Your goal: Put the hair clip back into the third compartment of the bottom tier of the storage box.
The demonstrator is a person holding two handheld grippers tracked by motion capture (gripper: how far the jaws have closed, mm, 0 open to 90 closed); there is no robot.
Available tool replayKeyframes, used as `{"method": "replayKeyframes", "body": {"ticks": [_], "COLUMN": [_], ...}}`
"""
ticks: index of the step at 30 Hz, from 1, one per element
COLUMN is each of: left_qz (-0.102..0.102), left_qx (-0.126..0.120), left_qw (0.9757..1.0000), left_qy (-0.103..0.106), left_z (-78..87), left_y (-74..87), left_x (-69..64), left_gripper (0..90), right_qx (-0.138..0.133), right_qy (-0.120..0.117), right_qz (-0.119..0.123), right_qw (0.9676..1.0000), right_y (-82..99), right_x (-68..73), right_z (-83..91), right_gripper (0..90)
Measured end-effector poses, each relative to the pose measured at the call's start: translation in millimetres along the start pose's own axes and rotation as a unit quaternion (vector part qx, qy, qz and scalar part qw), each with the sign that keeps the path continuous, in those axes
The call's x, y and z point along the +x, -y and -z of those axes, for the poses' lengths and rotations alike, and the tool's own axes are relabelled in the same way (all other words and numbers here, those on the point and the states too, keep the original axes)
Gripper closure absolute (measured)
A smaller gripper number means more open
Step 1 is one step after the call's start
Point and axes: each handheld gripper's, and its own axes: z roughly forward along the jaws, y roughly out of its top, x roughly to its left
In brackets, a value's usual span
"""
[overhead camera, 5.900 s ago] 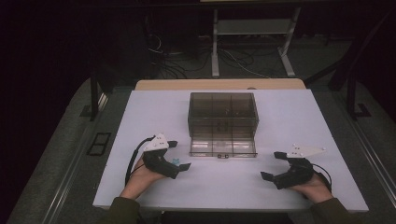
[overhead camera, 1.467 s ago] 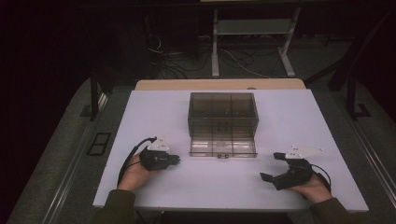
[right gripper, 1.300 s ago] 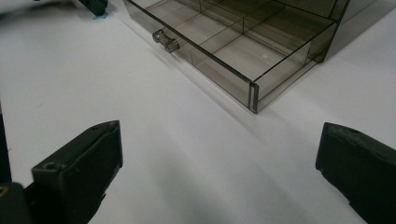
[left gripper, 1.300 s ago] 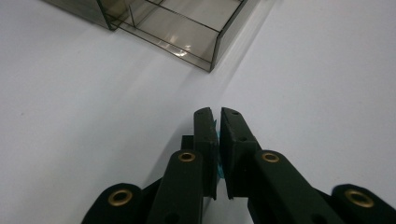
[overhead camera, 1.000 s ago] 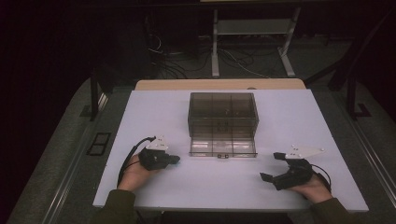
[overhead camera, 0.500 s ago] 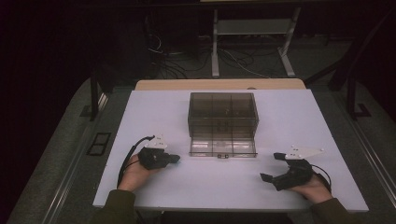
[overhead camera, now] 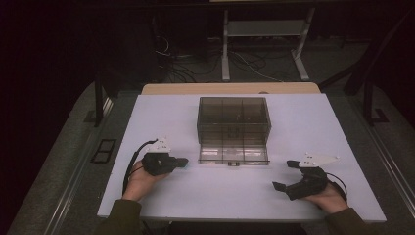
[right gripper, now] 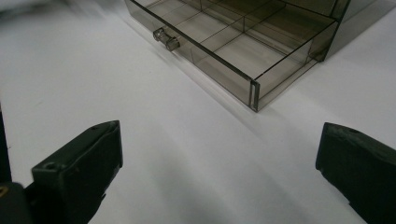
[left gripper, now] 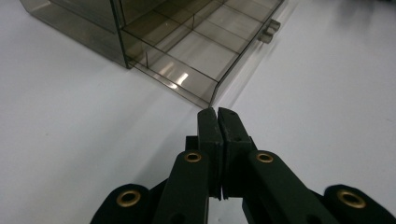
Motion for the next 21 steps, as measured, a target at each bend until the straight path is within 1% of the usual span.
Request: {"method": "replayKeyframes", "body": {"ticks": [6,7,10,12,13,15,16,18,19,21], "left_qz": [0.014,0.013,0.025,0.022,0.025,0.02,0.021,0.02,0.015,0.013], "left_qx": [-0.01,-0.011,-0.02,-0.023,-0.026,-0.028,-0.032,-0.036,-0.035,-0.034], "left_qw": [0.9998,0.9999,0.9995,0.9995,0.9993,0.9994,0.9992,0.999,0.9992,0.9992], "left_qy": [-0.004,-0.003,0.001,0.003,0.003,0.007,0.006,0.013,0.014,0.017], "left_z": [1.2,1.3,1.3,1.3,1.1,0.6,-0.3,-1.9,-2.6,-4.1], "left_y": [-3.7,-4.7,-7.9,-10.9,-12.4,-15.3,-16.9,-19.8,-21.2,-23.3], "left_x": [-0.9,-0.9,-2.1,-2.4,-3.2,-3.4,-3.5,-3.5,-4.2,-5.4], "left_gripper": [88.6,88.6,88.6,88.6,88.6,88.6,88.6,88.6,88.6,88.6], "right_qx": [0.001,0.001,0.001,-0.001,0.0,0.0,-0.001,-0.001,-0.002,-0.002], "right_qy": [0.001,0.001,-0.001,-0.002,-0.002,-0.002,-0.002,0.0,0.0,0.0], "right_qz": [-0.002,-0.003,-0.003,-0.005,-0.005,-0.004,-0.006,-0.007,-0.005,-0.006], "right_qw": [1.0,1.0,1.0,1.0,1.0,1.0,1.0,1.0,1.0,1.0], "right_y": [0.1,0.2,0.3,0.3,0.4,0.4,0.5,0.8,1.0,1.2], "right_x": [-0.4,-0.3,-0.3,0.0,0.2,0.7,0.5,-0.3,-0.4,-0.2], "right_z": [-0.5,-0.6,-0.7,-1.2,-1.6,-1.5,-1.3,-0.9,-0.5,0.0], "right_gripper": [0.1,0.1,0.1,0.1,0.1,0.1,0.1,0.1,0.1,0.1]}}
